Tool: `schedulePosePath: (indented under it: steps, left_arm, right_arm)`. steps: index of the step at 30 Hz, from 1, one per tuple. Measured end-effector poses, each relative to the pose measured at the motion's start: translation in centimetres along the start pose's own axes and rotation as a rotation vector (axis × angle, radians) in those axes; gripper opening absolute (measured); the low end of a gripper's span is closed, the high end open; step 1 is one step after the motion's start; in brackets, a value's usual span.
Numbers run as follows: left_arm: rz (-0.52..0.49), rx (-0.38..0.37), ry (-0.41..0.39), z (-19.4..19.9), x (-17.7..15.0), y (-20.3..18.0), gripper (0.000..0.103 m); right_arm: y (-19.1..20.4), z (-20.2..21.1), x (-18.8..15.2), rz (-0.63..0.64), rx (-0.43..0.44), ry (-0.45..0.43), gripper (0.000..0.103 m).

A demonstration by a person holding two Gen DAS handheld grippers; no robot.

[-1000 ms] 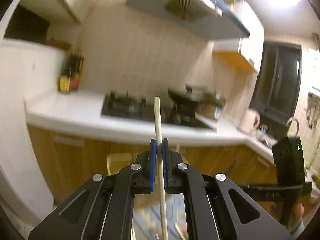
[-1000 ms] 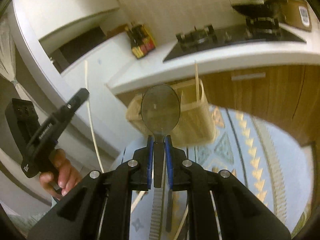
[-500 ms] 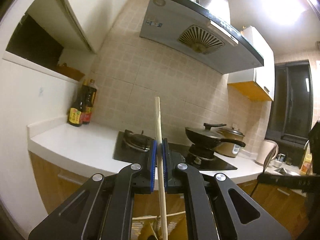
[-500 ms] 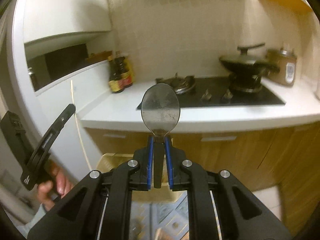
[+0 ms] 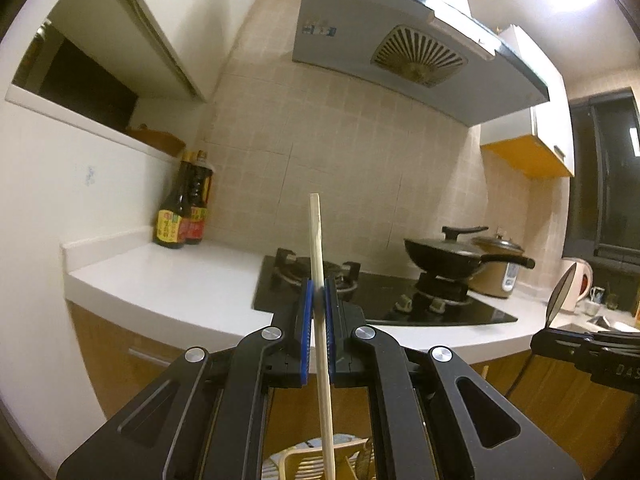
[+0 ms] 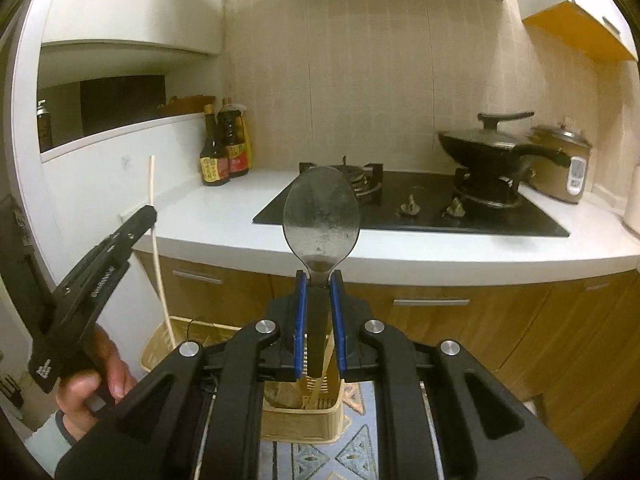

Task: Organize utensils
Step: 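Carry the chopstick and clear spoon up and release them into the basket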

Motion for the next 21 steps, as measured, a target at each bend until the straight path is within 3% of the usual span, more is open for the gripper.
schedulePosePath:
  steps: [10, 13, 15, 17, 21]
  left_arm:
    - [-0.018, -0.006, 0.06, 0.1, -2.2, 0.8, 0.005]
    - [0.003, -0.026, 0.092, 0.6, -2.2, 1.2, 0.005]
    - [0.009, -0.033, 0.109, 1.1, -2.1, 1.4, 0.01]
    - [0.018, -0.041, 0.123, 1.7, -2.1, 1.6, 0.024]
    - [0.022, -0.058, 0.149, 3.6, -1.7, 1.6, 0.029]
  right_arm:
    - [0.4, -1.9, -2.1, -0.014, 0.044, 0.071, 0.01]
    - [0.4, -2.0, -2.7, -0.064, 0.116, 0.101, 0.01]
    - [0.2, -1.8, -3.0, -0.09, 0.135, 0.117, 0.012]
    - [0.1, -1.5, -3.3, -0.11, 0.156, 0.131, 0.018]
    - [0.1, -0.6, -3.7, -0.131, 0.179, 0.143, 0.021]
Point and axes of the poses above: each gripper's, at about its wrist camera, not at the fingertips, and z roughly against the way its jaws point, y to its left, x to its top, the point moved 6 cm from there along -z, roughly the way its jaws point, and after that the axes turned 13 degrees about z, right-handed, at the moved point
